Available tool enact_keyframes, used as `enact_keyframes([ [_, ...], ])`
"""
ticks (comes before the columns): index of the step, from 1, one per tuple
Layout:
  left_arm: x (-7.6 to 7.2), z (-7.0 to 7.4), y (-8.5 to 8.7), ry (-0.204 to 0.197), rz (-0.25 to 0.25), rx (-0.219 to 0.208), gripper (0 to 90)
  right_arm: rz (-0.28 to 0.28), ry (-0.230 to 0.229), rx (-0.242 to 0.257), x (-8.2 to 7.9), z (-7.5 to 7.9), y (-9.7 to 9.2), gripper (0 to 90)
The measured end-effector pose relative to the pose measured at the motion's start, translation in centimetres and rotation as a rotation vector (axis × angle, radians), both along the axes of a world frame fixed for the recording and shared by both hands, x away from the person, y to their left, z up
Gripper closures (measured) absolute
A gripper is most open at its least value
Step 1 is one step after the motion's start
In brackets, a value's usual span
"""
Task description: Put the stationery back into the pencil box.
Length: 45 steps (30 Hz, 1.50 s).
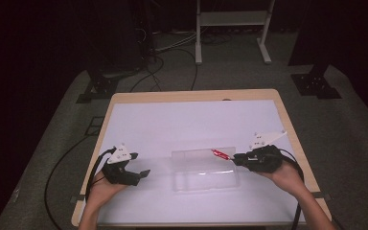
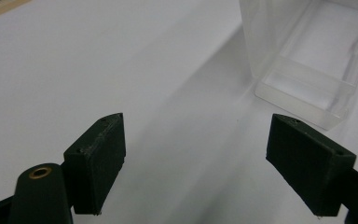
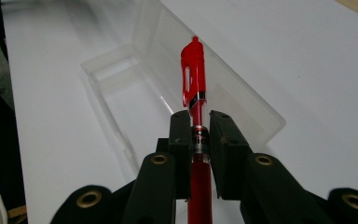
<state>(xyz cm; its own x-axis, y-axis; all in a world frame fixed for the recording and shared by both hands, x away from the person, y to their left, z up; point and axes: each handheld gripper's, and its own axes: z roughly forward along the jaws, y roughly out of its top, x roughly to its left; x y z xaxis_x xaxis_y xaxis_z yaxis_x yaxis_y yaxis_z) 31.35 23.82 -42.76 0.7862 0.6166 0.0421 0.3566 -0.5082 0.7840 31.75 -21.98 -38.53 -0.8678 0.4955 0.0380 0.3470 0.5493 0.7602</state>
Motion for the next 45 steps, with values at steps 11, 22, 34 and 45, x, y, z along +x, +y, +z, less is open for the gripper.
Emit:
enact_keyframes([
  [11, -0.1, 0.0, 0.1, -0.002, 0.001, -0.009, 18.4, 0.048, 0.006, -0.002, 0.1, 0.2, 1.4, 78.6],
  [22, -0.1, 0.1, 0.1, -0.001, 0.001, -0.013, 18.1, 0.090, 0.020, -0.003, 0.3, 0.0, 2.5, 78.6],
  [34, -0.1, 0.2, 0.3, -0.005, 0.005, -0.025, 17.3, 0.130, 0.043, -0.014, 0.7, -0.8, 3.8, 78.6],
  [45, 0.0, 0.2, 0.4, -0.003, 0.010, -0.028, 16.4, 0.158, 0.063, -0.021, 1.0, -1.4, 4.6, 78.6],
])
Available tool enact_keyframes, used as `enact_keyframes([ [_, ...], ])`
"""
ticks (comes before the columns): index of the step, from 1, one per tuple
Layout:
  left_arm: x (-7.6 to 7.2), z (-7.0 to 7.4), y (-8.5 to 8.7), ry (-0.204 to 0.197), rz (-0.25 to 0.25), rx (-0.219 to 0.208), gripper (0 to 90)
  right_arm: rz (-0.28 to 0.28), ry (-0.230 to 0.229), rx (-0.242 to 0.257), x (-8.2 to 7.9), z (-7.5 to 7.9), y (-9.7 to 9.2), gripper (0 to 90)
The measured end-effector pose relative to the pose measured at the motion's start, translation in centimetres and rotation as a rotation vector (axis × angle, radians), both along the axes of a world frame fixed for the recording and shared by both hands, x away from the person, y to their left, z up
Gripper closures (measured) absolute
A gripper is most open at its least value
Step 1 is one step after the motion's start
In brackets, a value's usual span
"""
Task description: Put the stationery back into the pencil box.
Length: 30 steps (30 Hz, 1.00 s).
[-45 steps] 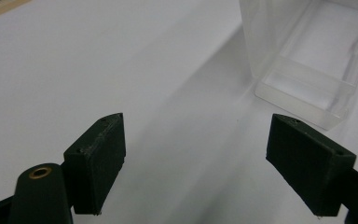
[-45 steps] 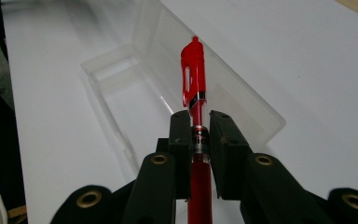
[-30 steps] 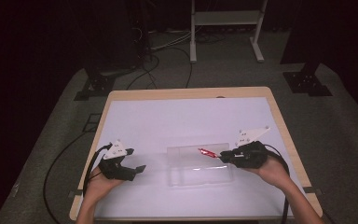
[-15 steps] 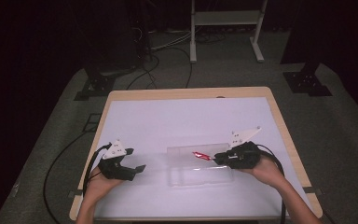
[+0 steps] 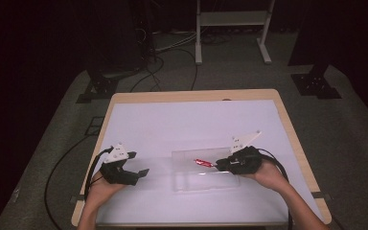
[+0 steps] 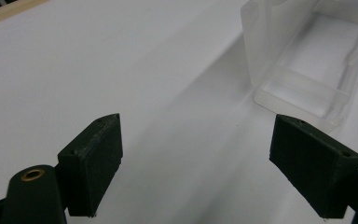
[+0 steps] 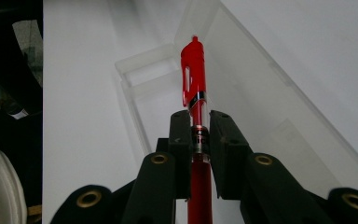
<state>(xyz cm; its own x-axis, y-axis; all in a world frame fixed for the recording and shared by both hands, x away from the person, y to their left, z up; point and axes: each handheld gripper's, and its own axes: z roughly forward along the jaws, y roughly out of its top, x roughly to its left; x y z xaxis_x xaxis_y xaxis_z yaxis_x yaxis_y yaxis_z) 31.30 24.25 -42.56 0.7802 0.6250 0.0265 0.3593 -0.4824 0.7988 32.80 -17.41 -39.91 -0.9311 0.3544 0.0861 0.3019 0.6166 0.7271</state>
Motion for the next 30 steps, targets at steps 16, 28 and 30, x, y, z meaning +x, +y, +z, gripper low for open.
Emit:
enact_keyframes([
  [16, -0.1, 0.1, 0.1, 0.001, 0.004, -0.002, 15.0, 0.035, 0.021, -0.016, 0.4, -1.0, 0.7, 78.6],
  [28, -0.1, 0.2, 0.2, -0.003, 0.006, -0.011, 14.6, 0.057, 0.041, -0.029, 0.5, -2.0, 1.0, 78.6],
  [30, -0.1, 0.2, 0.2, -0.004, 0.006, -0.010, 14.6, 0.064, 0.043, -0.032, 0.6, -2.2, 1.0, 78.6],
])
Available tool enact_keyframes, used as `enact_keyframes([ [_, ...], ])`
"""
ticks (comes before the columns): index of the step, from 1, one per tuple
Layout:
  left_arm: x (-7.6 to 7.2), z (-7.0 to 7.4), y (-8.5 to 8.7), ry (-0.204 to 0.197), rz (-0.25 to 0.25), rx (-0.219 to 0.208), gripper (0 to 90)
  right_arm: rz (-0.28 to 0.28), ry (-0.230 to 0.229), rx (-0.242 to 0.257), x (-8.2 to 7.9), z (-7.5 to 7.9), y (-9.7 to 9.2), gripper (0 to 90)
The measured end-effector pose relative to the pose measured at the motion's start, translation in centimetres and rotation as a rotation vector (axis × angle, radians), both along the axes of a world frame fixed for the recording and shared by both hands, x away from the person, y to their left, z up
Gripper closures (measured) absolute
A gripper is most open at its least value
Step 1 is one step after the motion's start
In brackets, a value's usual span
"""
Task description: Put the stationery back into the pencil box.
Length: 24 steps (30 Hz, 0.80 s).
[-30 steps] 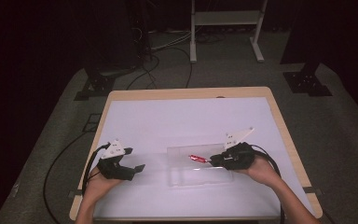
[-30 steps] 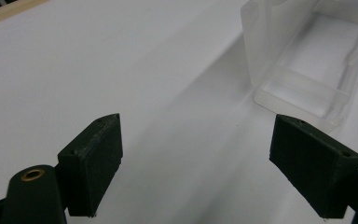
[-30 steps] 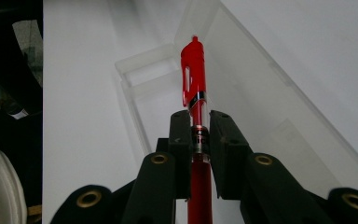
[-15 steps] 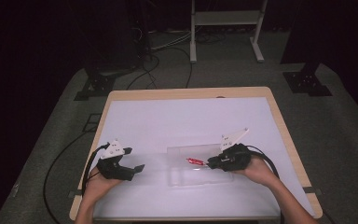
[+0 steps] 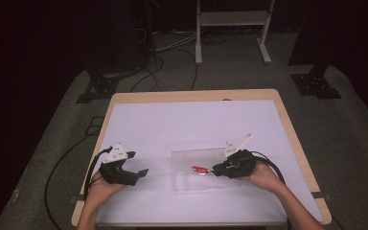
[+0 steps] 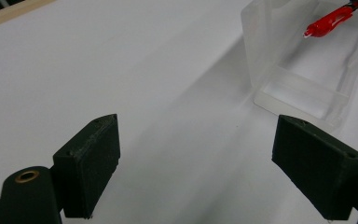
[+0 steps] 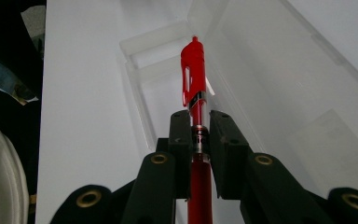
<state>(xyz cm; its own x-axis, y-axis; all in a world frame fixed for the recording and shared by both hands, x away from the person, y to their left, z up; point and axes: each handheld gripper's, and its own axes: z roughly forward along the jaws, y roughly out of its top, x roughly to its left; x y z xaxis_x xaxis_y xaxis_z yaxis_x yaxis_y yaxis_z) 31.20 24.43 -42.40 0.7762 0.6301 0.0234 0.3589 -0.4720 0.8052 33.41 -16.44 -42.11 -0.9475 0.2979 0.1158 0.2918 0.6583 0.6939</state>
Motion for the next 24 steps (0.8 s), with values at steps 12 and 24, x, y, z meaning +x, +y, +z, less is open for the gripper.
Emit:
enact_keyframes([
  [12, 0.0, 0.1, 0.1, 0.001, 0.001, -0.004, 14.4, 0.010, 0.028, -0.013, 0.2, -1.4, 0.3, 78.6],
  [24, 0.0, 0.1, 0.2, -0.002, 0.002, -0.006, 14.3, 0.024, 0.048, -0.028, 0.4, -2.4, 0.9, 78.5],
])
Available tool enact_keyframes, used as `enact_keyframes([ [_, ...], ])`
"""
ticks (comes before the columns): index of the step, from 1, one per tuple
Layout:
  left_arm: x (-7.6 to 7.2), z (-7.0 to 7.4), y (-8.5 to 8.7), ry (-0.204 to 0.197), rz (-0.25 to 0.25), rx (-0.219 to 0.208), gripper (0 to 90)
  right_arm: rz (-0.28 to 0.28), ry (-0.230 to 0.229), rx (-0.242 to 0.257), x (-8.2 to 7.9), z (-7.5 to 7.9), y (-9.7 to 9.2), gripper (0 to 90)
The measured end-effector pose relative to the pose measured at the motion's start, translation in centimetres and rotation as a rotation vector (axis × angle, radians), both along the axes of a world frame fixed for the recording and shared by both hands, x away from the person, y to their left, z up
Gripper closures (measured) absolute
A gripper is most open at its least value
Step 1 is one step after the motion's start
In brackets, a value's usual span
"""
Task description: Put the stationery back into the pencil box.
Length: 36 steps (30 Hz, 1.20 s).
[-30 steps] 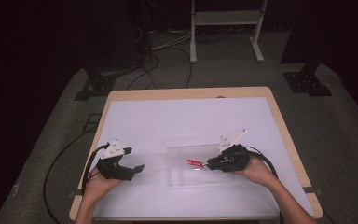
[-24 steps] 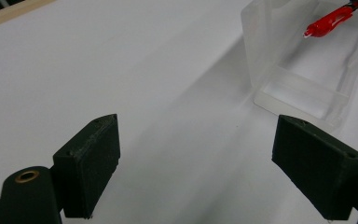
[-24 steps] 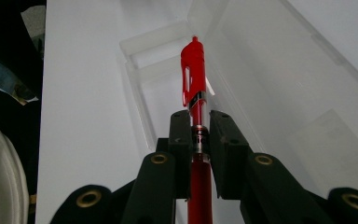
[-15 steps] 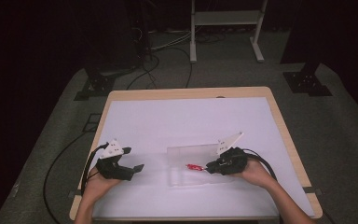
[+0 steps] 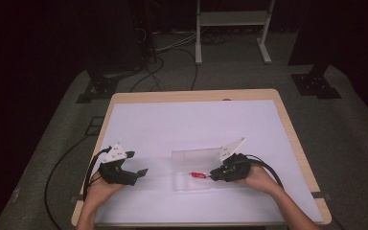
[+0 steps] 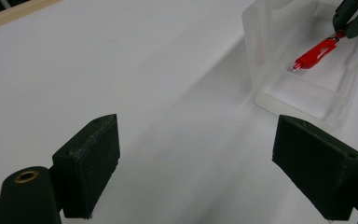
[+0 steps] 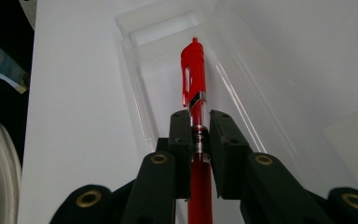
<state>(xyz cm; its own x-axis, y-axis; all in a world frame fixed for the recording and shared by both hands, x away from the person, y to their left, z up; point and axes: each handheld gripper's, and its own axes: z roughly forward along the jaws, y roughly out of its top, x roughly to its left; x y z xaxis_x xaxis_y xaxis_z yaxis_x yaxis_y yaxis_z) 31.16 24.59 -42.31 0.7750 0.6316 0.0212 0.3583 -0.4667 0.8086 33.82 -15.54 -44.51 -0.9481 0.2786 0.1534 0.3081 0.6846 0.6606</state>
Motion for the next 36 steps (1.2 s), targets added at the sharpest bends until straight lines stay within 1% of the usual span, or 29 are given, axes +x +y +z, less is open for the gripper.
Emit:
enact_keyframes([
  [20, 0.0, 0.0, 0.0, -0.001, -0.001, 0.000, 14.3, 0.009, 0.023, -0.010, 0.5, -0.9, 0.2, 78.5],
  [22, 0.0, 0.0, 0.0, -0.002, 0.000, 0.000, 14.3, 0.007, 0.033, -0.013, 0.5, -1.0, 0.3, 78.4],
  [25, 0.0, 0.0, 0.0, -0.001, -0.001, 0.000, 14.3, 0.014, 0.030, -0.015, 0.5, -1.1, 0.2, 78.5],
  [32, 0.0, 0.0, 0.0, 0.000, 0.000, 0.001, 14.2, 0.010, 0.047, -0.017, 0.6, -1.4, 0.2, 78.4],
  [36, 0.0, 0.0, -0.1, 0.000, 0.000, 0.002, 14.2, 0.012, 0.043, -0.018, 0.6, -1.4, 0.1, 78.4],
])
